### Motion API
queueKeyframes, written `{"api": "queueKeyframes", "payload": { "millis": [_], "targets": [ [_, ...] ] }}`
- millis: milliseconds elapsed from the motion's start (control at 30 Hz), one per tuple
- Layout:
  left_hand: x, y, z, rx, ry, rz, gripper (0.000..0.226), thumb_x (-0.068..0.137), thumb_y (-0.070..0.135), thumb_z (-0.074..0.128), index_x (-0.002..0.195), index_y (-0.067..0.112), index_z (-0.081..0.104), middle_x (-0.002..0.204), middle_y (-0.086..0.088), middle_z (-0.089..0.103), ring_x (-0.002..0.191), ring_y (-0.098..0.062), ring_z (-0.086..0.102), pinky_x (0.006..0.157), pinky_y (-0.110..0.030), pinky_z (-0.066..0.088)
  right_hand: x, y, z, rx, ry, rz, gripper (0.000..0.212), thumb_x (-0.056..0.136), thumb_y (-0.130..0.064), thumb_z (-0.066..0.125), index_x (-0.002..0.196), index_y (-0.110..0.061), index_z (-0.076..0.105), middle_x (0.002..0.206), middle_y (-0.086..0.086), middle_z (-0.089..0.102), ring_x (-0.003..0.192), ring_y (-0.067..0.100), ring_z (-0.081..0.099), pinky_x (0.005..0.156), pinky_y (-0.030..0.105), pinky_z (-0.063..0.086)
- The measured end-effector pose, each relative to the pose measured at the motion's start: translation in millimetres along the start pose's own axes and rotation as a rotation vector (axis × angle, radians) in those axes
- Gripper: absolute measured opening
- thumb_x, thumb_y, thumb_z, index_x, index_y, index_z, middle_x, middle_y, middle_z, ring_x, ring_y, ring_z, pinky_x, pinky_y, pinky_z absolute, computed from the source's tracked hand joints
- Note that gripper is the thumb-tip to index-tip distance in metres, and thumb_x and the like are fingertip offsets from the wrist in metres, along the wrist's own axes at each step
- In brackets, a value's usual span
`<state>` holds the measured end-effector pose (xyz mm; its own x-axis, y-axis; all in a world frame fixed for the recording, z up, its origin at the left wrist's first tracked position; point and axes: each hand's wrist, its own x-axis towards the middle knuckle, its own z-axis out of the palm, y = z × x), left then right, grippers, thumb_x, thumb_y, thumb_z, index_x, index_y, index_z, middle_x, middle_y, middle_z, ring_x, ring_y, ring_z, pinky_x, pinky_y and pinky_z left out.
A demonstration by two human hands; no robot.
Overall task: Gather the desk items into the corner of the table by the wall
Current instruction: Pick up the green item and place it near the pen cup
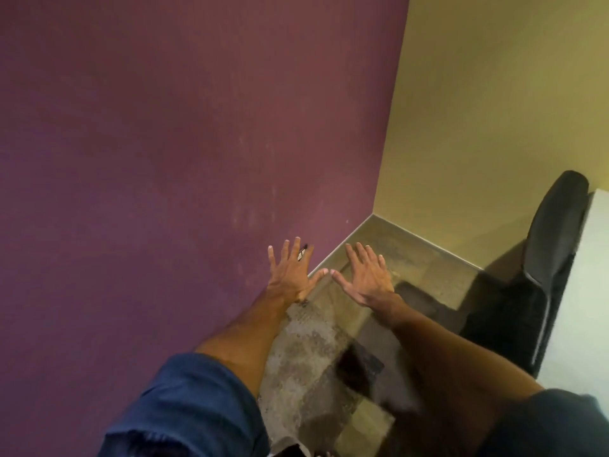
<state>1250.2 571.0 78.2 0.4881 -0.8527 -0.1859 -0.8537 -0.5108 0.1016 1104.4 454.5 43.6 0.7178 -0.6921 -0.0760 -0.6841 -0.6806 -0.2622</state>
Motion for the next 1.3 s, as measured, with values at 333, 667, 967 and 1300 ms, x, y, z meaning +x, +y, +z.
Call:
{"api": "queueKeyframes", "payload": {
  "millis": [333, 667, 967, 1300],
  "targets": [
    [168.0, 24.2, -14.2, 0.06, -0.034, 0.178, 0.08, 0.089, 0.074, 0.017, 0.154, 0.029, 0.002, 0.162, -0.007, -0.012, 0.149, -0.028, -0.013, 0.115, -0.058, -0.014, 120.3, 55.6, -17.5, 0.033, 0.047, 0.197, 0.087, 0.086, -0.076, 0.019, 0.155, -0.023, 0.009, 0.163, 0.006, 0.01, 0.151, 0.025, 0.006, 0.121, 0.049, 0.006],
    [372.9, 76.6, -50.2, 0.109, -0.067, 0.459, 0.078, 0.092, 0.07, 0.019, 0.154, 0.027, 0.002, 0.162, -0.008, -0.012, 0.149, -0.029, -0.013, 0.113, -0.057, -0.015, 254.4, 131.5, -55.3, 0.035, 0.09, 0.454, 0.084, 0.089, -0.073, 0.02, 0.155, -0.024, 0.007, 0.164, 0.006, 0.008, 0.151, 0.026, 0.005, 0.122, 0.049, 0.007],
    [488.4, 155.3, -58.3, 0.159, -0.075, 0.656, 0.078, 0.091, 0.071, 0.021, 0.154, 0.028, 0.006, 0.163, -0.006, -0.009, 0.149, -0.028, -0.011, 0.113, -0.057, -0.014, 313.4, 205.4, -79.6, 0.066, 0.119, 0.641, 0.083, 0.09, -0.073, 0.018, 0.155, -0.023, 0.004, 0.164, 0.007, 0.004, 0.151, 0.027, 0.003, 0.122, 0.05, 0.006],
    [600.0, 282.0, -63.4, 0.188, -0.062, 0.8, 0.077, 0.092, 0.069, 0.024, 0.154, 0.027, 0.008, 0.163, -0.007, -0.006, 0.149, -0.028, -0.009, 0.115, -0.058, -0.01, 370.1, 329.7, -106.0, 0.088, 0.148, 0.782, 0.087, 0.087, -0.077, 0.014, 0.155, -0.023, 0.004, 0.164, 0.008, 0.005, 0.151, 0.028, 0.003, 0.12, 0.05, 0.004]
  ]
}}
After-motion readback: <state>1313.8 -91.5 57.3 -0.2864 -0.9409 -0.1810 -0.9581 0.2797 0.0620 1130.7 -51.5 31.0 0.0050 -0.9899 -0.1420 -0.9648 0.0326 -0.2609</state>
